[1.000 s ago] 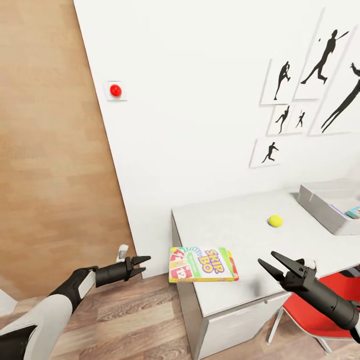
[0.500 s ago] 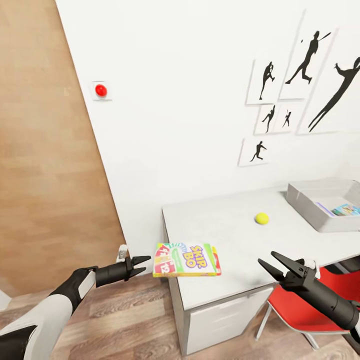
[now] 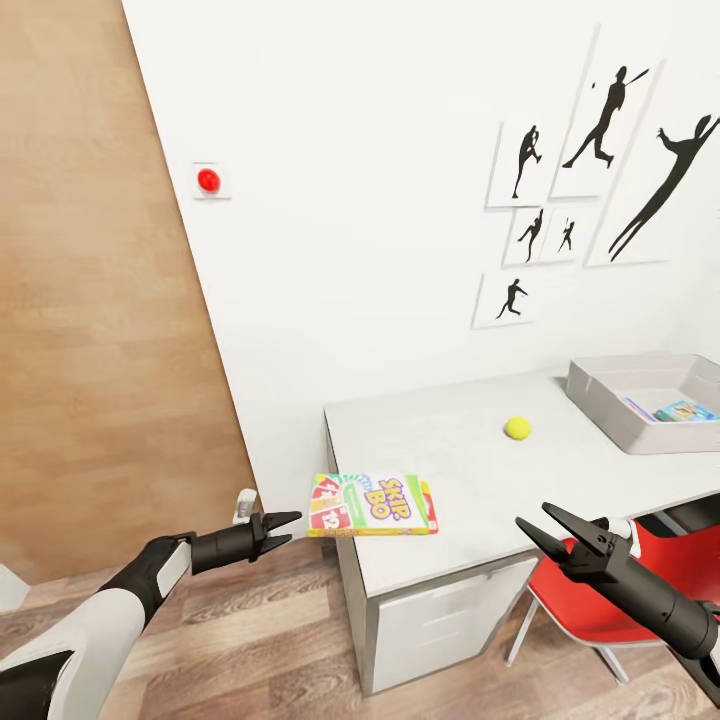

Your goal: Put all the toys in the child's room - the three board games (two on the bed and one on the table), the two jigsaw puzzles on the table, and the tennis ball on the table - inside the toy box on the table in the child's room.

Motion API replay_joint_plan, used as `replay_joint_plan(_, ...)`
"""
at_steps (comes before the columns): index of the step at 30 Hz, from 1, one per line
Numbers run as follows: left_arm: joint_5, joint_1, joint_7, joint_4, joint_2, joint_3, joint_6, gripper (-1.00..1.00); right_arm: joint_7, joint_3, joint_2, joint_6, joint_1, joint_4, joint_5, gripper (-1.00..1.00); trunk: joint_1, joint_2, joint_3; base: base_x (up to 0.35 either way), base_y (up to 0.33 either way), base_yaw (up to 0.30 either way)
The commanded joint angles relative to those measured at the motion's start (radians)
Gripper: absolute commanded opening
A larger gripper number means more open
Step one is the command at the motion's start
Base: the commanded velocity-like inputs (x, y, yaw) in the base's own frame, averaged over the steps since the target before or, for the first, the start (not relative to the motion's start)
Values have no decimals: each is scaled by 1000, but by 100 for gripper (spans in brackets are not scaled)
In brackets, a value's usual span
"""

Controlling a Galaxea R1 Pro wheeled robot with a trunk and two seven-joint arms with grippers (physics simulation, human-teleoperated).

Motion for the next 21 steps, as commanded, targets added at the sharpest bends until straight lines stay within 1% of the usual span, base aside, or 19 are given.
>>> replay_joint_plan(1, 5, -1, -1, 0, 0, -1, 8, 100, 5, -1, 0, 3, -1, 0, 4, 100, 0, -1, -1, -7, 0, 0)
replay_joint_plan(6, 5, -1, -1, 0, 0, 0, 8, 100, 5, -1, 0, 3, -1, 0, 4, 100, 0, -1, -1, 12, 2, 0)
replay_joint_plan(13, 5, -1, -1, 0, 0, 0, 8, 100, 5, -1, 0, 3, -1, 0, 4, 100, 0, -1, -1, 148, 99, 0)
replay_joint_plan(21, 5, -1, -2, 0, 0, 0, 8, 100, 5, -1, 0, 3, -1, 0, 4, 100, 0, -1, -1, 36, 26, 0)
